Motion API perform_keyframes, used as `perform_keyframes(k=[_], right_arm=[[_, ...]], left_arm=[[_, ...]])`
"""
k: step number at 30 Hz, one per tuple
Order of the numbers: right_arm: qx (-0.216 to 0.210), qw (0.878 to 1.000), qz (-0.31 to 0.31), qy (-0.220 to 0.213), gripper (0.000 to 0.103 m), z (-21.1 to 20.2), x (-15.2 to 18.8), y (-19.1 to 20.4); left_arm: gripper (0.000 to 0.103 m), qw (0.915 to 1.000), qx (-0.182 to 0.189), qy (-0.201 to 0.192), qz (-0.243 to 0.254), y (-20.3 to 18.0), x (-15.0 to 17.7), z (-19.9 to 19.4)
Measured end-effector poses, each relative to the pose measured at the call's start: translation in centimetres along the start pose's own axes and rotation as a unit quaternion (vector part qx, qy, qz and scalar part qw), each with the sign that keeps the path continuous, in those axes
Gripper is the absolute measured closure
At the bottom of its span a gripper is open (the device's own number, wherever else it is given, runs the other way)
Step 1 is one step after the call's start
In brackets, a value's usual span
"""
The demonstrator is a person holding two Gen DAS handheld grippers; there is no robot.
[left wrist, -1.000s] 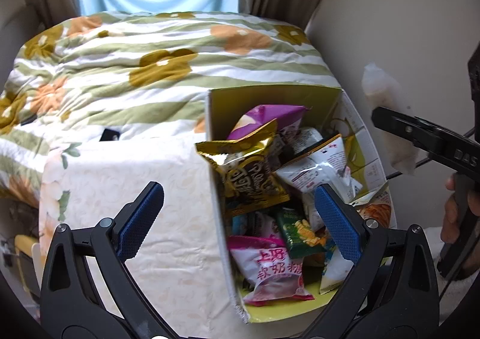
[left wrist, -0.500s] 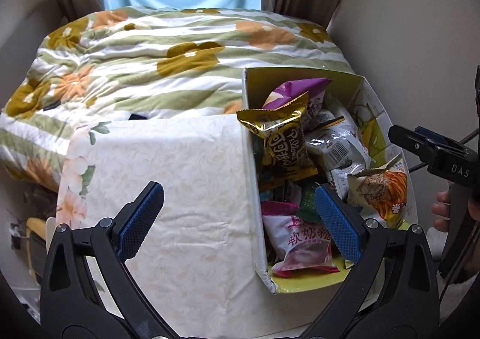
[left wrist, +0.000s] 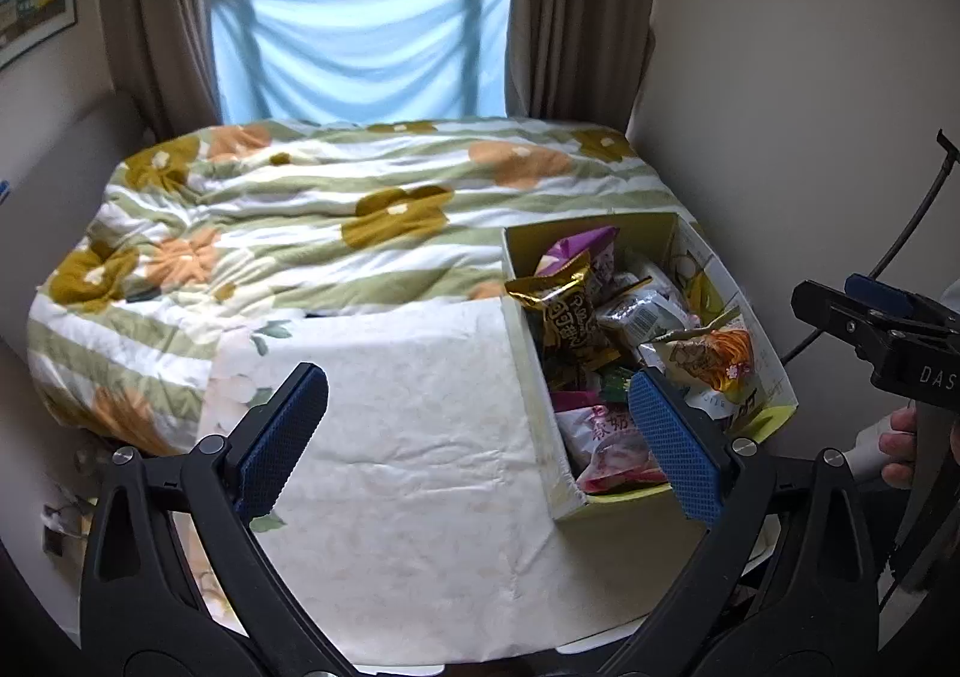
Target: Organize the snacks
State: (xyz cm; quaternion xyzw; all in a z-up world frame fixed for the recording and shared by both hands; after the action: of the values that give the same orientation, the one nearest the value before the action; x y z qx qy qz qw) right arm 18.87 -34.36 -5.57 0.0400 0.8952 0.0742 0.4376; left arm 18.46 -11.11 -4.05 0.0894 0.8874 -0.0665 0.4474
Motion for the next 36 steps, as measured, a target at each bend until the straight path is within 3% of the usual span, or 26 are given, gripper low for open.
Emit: perform_keyframes(k=[6,15,22,36], right_arm=[[0.009,0.999,-0.007,-0.046,0.004,-6.0,1.6,4.2],[0.036,0.995,-0.028,-0.086,0.004,-11.7,5.7,8.2],[0.044,0.994,-0.033,-0.095,0.004,-13.1,7.5,8.9],[0.048,0.993,-0.034,-0.101,0.004,-14.0,7.7,8.9]], left_arm=[[0.001,0.9978,-0.021,-0.063,0.010,1.9,1.0,-7.4],[0.001,0.9950,-0.039,-0.092,0.003,4.2,4.5,-14.2],[0.001,0.9947,-0.031,-0.098,-0.008,4.3,5.6,-15.6],[0.001,0.9941,-0.033,-0.103,-0.008,3.2,5.9,-15.7]])
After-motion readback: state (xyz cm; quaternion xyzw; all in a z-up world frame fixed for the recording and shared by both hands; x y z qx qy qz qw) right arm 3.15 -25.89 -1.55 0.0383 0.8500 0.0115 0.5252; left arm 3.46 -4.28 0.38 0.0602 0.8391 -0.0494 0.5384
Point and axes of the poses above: each gripper's, at about its wrist camera, not at the fingertips, and z roughly the way its jaws point, y to its left, x to its underside, the point moved 1 cm from there along z, roughly the way its jaws point, and after that the axes turned 8 degrees about -y, right-handed, at the moved point
